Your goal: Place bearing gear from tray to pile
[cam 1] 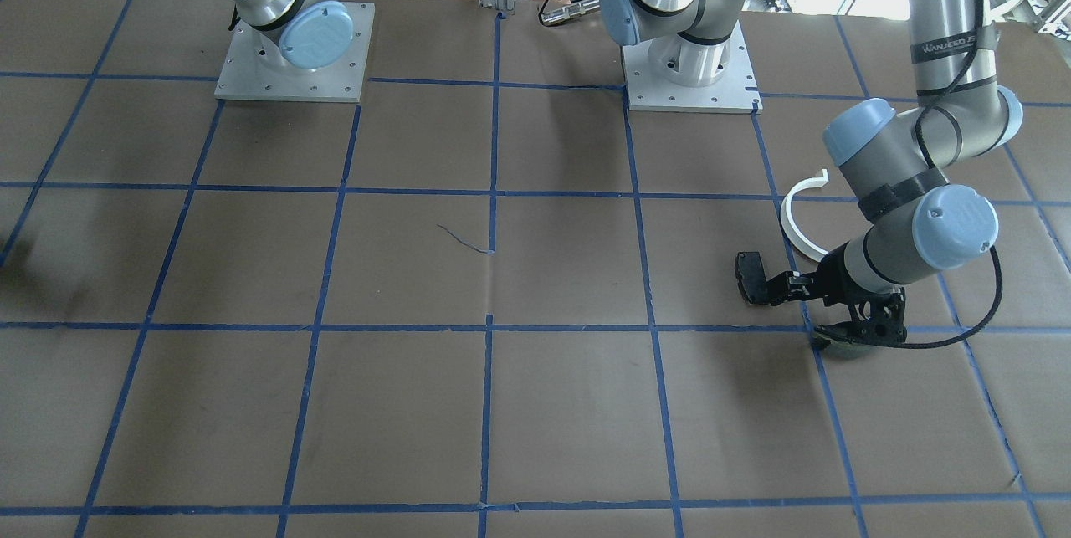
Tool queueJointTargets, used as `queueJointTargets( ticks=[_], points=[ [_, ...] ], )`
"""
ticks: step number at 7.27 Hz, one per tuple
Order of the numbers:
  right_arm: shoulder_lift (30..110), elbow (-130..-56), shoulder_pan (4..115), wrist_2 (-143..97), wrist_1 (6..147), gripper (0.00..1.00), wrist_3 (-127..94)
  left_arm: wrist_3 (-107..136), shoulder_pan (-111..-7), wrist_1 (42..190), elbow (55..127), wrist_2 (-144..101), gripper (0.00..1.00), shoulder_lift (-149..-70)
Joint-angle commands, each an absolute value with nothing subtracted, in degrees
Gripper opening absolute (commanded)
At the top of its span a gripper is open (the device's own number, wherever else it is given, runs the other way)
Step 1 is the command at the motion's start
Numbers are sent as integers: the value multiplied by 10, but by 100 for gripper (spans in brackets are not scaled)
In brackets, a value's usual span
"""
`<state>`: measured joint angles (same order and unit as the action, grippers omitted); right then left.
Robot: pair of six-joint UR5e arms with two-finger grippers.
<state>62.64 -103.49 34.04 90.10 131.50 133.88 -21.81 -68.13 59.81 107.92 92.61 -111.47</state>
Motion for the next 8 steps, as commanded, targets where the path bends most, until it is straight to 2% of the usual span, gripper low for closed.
queueJointTargets(
  ticks=[1, 4, 7, 8],
  points=[
    [643, -1027, 341, 899, 1315, 0, 1326, -213, -698, 602, 1072, 925, 100, -1096],
    [730, -1050, 378, 896, 1292, 0, 1157, -93, -822, 776, 952, 925, 100, -1047],
    [756, -1097, 538, 873, 1294, 0, 884, -4, -885, 930, 855, 894, 100, -958],
    [775, -1098, 595, 874, 1290, 0, 776, -9, -898, 945, 856, 896, 100, -925]
  ],
)
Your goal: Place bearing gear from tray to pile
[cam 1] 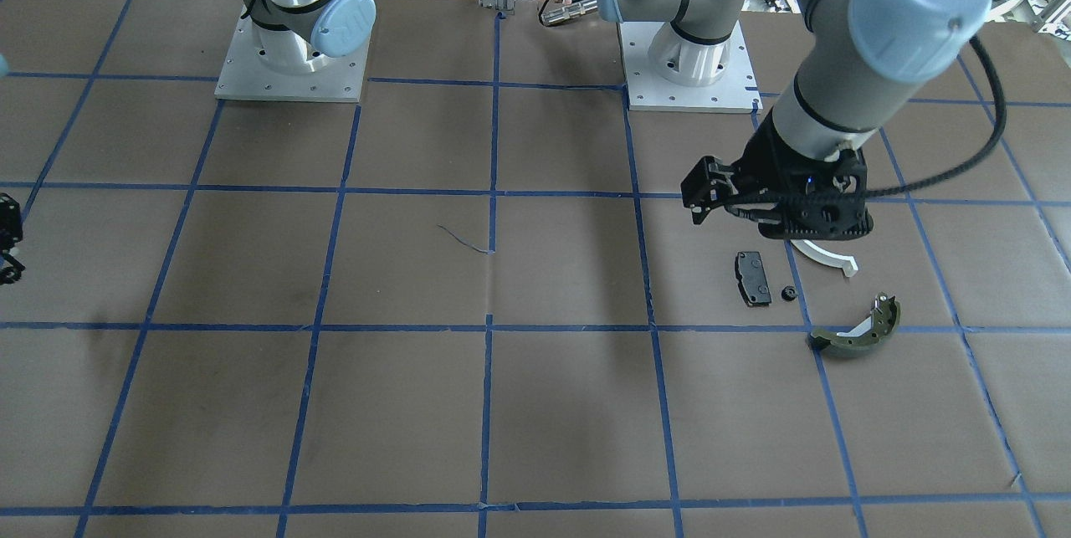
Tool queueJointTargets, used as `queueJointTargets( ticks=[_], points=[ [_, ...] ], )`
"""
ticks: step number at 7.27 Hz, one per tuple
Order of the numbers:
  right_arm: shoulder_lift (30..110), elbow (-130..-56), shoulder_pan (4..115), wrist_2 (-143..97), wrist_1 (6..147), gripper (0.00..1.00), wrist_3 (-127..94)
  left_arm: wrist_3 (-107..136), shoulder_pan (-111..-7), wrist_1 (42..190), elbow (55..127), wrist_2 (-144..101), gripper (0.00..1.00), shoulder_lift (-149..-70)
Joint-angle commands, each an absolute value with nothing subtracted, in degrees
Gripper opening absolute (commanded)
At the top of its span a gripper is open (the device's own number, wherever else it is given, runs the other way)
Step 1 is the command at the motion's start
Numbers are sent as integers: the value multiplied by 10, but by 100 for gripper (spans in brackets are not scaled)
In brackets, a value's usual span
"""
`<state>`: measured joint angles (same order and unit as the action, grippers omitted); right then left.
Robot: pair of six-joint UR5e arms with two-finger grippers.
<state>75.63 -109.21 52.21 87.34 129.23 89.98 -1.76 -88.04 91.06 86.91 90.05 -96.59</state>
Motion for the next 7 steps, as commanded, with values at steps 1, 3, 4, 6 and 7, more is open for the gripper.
queueJointTargets(
  ticks=[1, 3, 4, 6, 7],
  points=[
    [793, -1101, 646, 873, 1278, 0, 664, -5, -914, 945, 859, 900, 100, -905],
    [813, -1128, 759, 875, 1273, 0, 462, -4, -938, 936, 874, 901, 100, -892],
    [819, -1155, 814, 873, 1285, 0, 324, -7, -937, 937, 876, 902, 100, -889],
    [825, -1156, 953, 874, 1288, 0, 74, -6, -937, 936, 875, 901, 100, -889],
    [806, -1152, 1007, 867, 1287, 0, -4, -8, -937, 935, 875, 902, 100, -889]
  ],
)
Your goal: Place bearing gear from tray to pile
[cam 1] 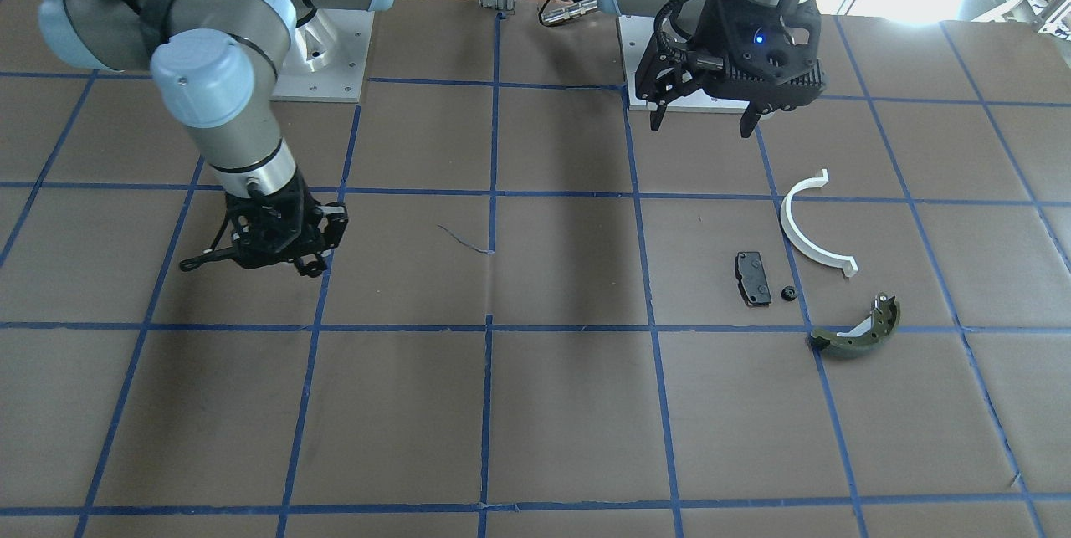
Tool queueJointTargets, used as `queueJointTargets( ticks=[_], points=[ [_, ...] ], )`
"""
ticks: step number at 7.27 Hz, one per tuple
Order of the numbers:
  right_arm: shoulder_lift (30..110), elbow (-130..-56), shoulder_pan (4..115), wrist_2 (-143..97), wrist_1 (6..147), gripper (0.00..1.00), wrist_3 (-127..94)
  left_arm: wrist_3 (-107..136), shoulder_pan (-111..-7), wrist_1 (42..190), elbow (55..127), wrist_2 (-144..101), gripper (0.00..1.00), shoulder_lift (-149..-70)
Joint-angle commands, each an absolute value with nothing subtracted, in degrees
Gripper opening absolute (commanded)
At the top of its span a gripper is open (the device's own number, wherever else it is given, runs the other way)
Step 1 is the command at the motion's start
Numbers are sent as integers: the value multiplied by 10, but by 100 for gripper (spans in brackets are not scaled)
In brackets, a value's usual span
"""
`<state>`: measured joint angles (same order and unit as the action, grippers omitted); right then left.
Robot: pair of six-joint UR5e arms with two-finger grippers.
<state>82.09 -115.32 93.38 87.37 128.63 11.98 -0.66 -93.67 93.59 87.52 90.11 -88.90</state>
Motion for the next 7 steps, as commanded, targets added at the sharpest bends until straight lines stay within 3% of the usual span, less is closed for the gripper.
queueJointTargets(
  ticks=[1, 4, 7],
  points=[
    [796, -1144, 1061, 858, 1305, 0, -75, -9, -937, 935, 875, 902, 100, -889],
    [689, -1054, 1149, 809, 1329, 0, -218, -10, -936, 935, 875, 901, 100, -889],
    [639, -1043, 1174, 804, 1367, 3, -228, -11, -931, 936, 876, 901, 100, -889]
  ],
)
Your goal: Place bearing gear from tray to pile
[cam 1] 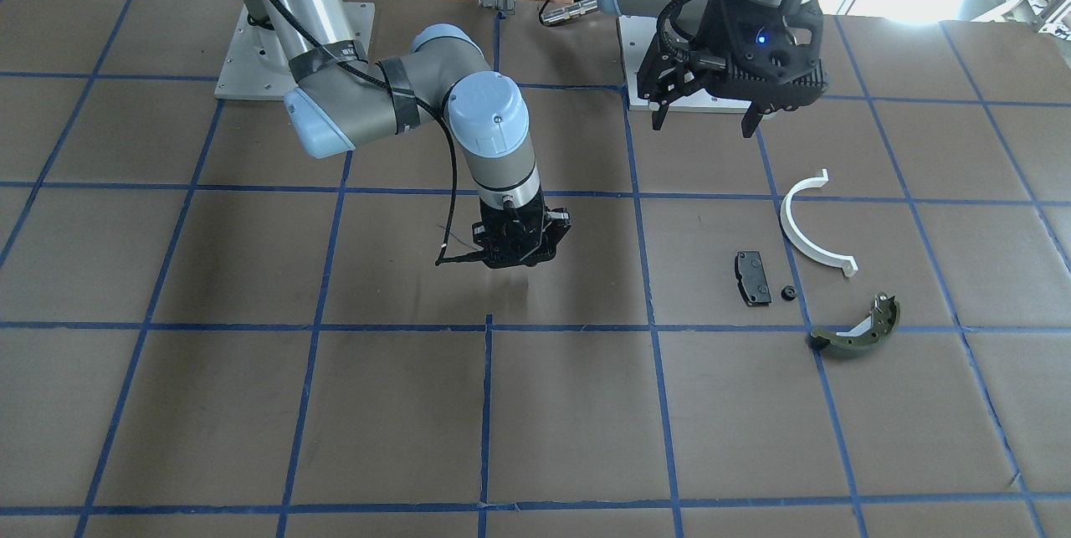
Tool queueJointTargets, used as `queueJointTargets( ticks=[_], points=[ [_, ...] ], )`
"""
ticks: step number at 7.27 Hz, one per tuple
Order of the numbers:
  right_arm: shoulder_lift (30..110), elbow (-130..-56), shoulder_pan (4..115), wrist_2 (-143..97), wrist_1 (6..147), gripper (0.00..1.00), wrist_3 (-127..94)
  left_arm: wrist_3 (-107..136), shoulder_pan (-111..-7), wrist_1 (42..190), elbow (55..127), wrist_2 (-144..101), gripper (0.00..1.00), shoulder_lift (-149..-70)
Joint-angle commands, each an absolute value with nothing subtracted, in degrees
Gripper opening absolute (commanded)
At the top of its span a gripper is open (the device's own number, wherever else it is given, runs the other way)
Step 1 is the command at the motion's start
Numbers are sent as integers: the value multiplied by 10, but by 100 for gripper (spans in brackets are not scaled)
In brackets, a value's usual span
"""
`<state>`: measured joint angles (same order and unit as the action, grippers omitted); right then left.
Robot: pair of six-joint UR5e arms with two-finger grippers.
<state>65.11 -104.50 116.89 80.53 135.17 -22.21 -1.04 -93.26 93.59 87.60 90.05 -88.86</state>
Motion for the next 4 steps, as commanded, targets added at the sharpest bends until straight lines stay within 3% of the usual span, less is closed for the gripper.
queueJointTargets(
  ticks=[1, 2, 3, 4],
  points=[
    [635, -1046, 1173, 808, 1368, 4, -227, -11, -931, 936, 876, 900, 100, -889],
    [633, -1041, 1172, 807, 1368, 19, -228, -7, -933, 935, 875, 898, 100, -889],
    [633, -1045, 1172, 815, 1368, 66, -227, -10, -933, 924, 875, 896, 100, -896],
    [635, -1043, 1168, 815, 1368, 100, -227, -6, -933, 901, 873, 895, 100, -907]
  ],
)
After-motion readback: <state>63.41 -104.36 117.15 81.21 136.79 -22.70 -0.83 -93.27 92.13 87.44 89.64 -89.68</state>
